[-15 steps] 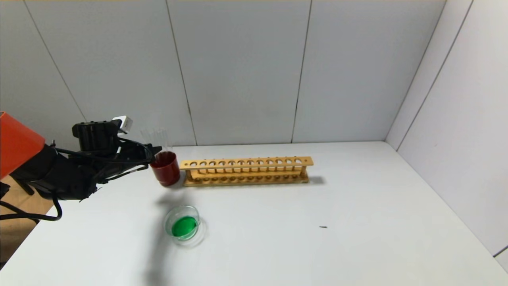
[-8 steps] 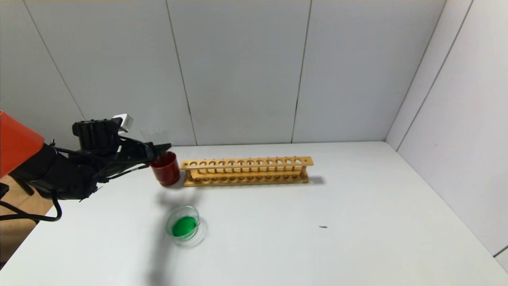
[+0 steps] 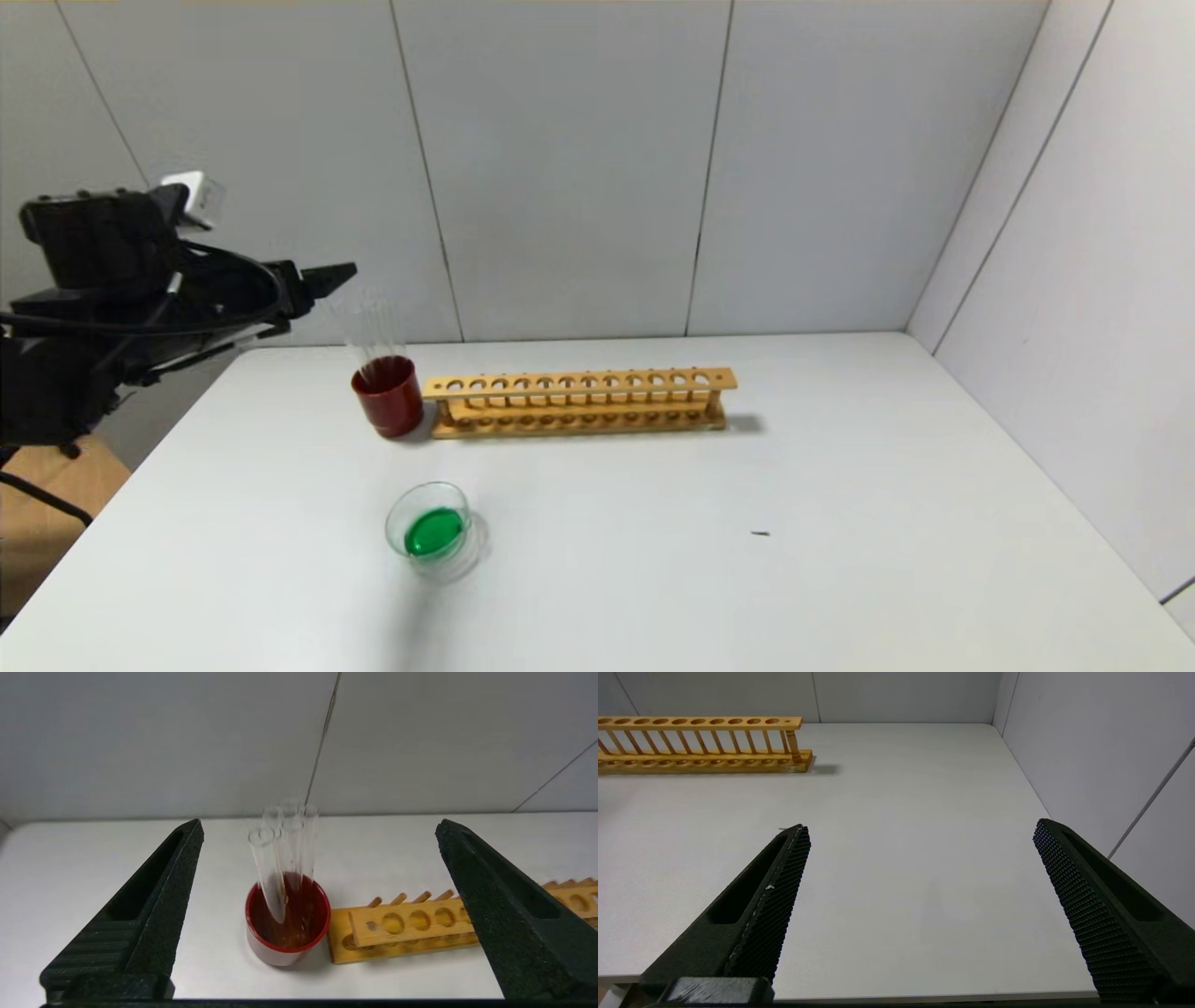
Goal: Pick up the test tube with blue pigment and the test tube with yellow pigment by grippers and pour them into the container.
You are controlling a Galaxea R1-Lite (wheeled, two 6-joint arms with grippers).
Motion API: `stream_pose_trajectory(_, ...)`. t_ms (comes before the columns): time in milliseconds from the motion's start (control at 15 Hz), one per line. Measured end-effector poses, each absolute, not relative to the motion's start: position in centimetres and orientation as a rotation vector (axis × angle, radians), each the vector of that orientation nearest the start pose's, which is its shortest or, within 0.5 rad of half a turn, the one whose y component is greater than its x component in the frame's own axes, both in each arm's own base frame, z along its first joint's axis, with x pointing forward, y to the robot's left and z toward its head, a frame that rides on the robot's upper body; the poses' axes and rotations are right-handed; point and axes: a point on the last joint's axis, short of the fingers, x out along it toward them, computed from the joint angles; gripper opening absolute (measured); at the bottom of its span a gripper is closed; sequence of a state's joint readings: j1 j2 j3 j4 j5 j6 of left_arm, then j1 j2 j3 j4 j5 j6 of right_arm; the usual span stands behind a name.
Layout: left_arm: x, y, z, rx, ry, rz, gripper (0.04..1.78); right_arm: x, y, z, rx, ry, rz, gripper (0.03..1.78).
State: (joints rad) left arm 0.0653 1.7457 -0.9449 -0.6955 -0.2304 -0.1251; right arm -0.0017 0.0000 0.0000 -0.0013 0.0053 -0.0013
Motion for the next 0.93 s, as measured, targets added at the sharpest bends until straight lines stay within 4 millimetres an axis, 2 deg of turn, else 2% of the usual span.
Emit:
stream_pose_trajectory(267, 26.1, 1.9, 27.4, -0.078, 0.025, -0.134, 1.75, -2.3, 0.0, 7.6, -0.001, -0.001, 0.004, 1.75)
stream_pose_trajectory(467, 19.6, 1.7, 30.3, -0.057, -0.043, -0.111, 1.75, -2.3, 0.0, 7.6, -0.001, -0.001, 0.004, 1.75)
stream_pose_trajectory(667, 12.8, 1.1, 31.3, -0.048, -0.074, -0.08, 1.75, -2.3, 0.0, 7.6, -0.001, -0.001, 0.004, 1.75)
stream_pose_trajectory(933, 5.2, 0.3, 30.5, -0.046, -0.094, -0.021, 1.75, -2.3, 0.0, 7.6, -0.001, -0.001, 0.004, 1.75)
